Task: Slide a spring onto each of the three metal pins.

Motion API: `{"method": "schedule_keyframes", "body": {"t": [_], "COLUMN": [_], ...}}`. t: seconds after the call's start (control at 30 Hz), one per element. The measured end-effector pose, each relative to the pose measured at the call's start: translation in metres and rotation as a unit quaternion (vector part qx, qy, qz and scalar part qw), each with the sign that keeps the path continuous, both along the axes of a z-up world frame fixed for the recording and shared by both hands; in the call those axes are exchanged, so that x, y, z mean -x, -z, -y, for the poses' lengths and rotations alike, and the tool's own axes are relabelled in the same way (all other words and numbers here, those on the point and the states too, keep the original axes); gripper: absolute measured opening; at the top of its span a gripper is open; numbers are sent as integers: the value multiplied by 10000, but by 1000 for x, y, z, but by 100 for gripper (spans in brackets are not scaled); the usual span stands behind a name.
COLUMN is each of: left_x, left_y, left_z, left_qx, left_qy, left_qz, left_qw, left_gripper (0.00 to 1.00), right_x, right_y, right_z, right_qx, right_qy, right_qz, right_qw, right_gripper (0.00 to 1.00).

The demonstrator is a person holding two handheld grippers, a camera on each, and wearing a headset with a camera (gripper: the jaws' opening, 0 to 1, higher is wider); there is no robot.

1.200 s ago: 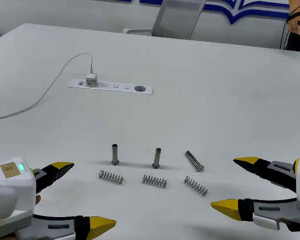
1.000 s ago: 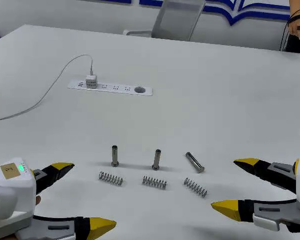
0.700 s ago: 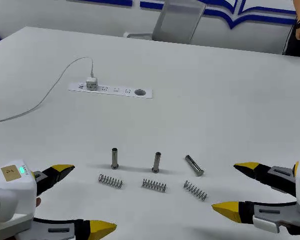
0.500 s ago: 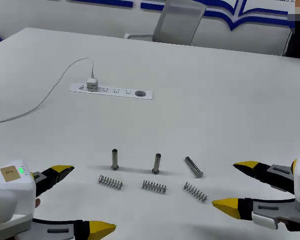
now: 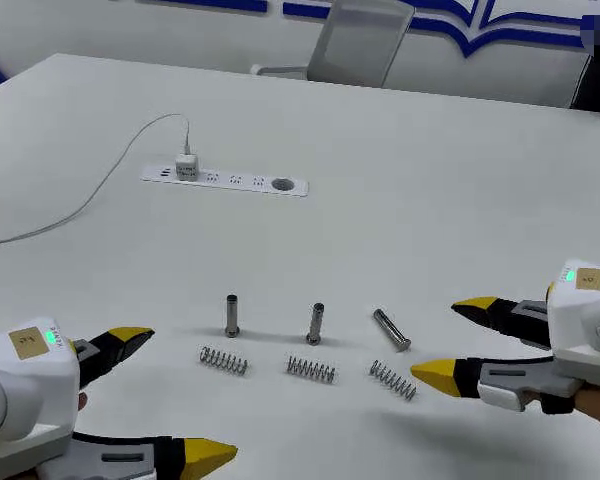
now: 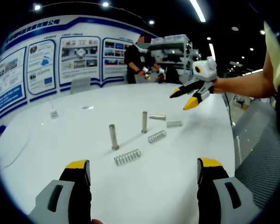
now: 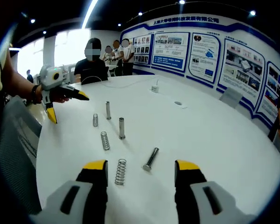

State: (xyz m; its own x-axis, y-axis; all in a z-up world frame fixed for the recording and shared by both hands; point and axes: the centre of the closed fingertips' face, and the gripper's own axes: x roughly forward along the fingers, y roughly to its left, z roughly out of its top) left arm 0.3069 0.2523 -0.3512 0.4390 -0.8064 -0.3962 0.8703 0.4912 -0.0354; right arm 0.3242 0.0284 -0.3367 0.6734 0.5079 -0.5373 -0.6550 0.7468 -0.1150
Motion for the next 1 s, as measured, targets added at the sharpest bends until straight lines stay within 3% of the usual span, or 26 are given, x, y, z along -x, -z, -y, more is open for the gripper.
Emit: {"method": "schedule_keyframes", "body": {"t": [0.43,0.63,1.0], "left_x": [2,2,2], "left_y": [1,2,3], "left_z": [2,2,3], "left_qx": [-37,-45,-53], "left_qy": [1,-6,11], "left_qz": [-8,-7,-15], "left_qw": [10000,10000,10000], "left_gripper": [96,97,96], "right_x": [-28,-42,-55], "right_y": [10,16,34], "right_z": [-6,-3,-9], "right_qx": [210,299,487], "right_qy": [32,358,492], "right_qz": [-221,-375,-710], "right_qw": [9995,9982,9951], "right_gripper": [54,48,34]}}
